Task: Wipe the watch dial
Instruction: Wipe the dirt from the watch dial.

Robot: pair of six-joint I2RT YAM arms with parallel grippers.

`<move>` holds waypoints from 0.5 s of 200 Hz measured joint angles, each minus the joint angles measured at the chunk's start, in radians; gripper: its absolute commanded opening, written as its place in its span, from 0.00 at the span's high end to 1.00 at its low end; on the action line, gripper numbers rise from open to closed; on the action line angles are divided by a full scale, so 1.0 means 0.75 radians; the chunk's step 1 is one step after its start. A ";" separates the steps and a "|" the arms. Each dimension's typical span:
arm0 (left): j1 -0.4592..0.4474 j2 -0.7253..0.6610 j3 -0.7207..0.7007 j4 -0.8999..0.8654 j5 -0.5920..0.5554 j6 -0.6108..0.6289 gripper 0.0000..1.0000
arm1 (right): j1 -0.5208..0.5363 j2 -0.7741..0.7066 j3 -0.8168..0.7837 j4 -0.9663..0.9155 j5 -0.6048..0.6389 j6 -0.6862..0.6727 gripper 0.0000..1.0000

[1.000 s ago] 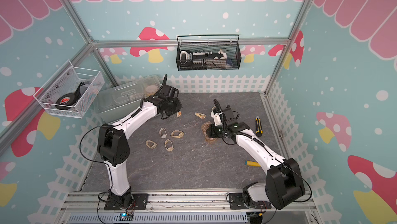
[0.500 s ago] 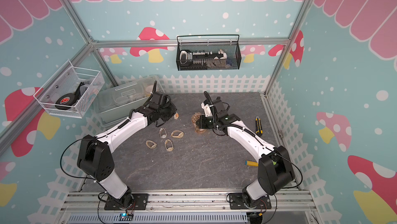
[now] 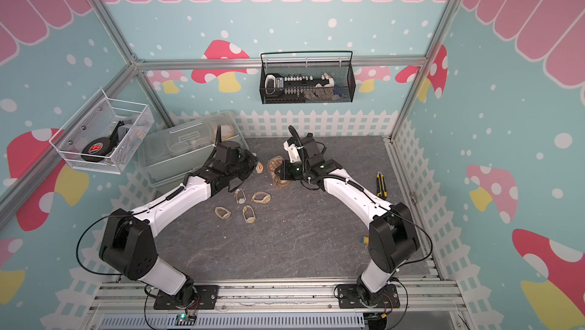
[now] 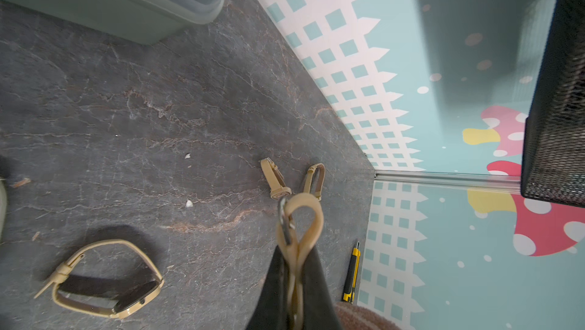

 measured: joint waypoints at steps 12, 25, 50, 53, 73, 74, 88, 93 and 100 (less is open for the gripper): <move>0.000 -0.007 0.000 0.021 0.001 -0.002 1.00 | 0.004 0.020 0.029 0.006 -0.002 0.000 1.00; 0.000 -0.011 0.000 0.041 0.001 -0.002 1.00 | 0.012 0.040 0.056 0.007 -0.008 0.000 1.00; 0.000 -0.011 0.000 0.064 0.002 -0.002 1.00 | 0.036 0.076 0.104 0.007 -0.018 0.000 1.00; 0.000 -0.011 0.000 0.066 0.002 -0.002 1.00 | 0.040 0.080 0.109 0.007 -0.020 0.000 1.00; 0.000 -0.011 0.000 0.078 0.008 -0.001 1.00 | 0.062 0.112 0.137 0.006 -0.025 0.000 1.00; 0.000 -0.011 0.000 0.079 0.008 -0.001 1.00 | 0.064 0.114 0.139 0.007 -0.025 0.000 1.00; 0.000 -0.011 0.000 0.088 0.013 -0.001 1.00 | 0.078 0.141 0.159 0.006 -0.028 0.000 1.00; 0.000 -0.011 0.000 0.090 0.014 0.000 1.00 | 0.080 0.150 0.165 0.007 -0.029 0.000 1.00; 0.000 -0.011 0.000 0.092 0.017 0.000 1.00 | 0.086 0.166 0.178 0.006 -0.030 0.000 1.00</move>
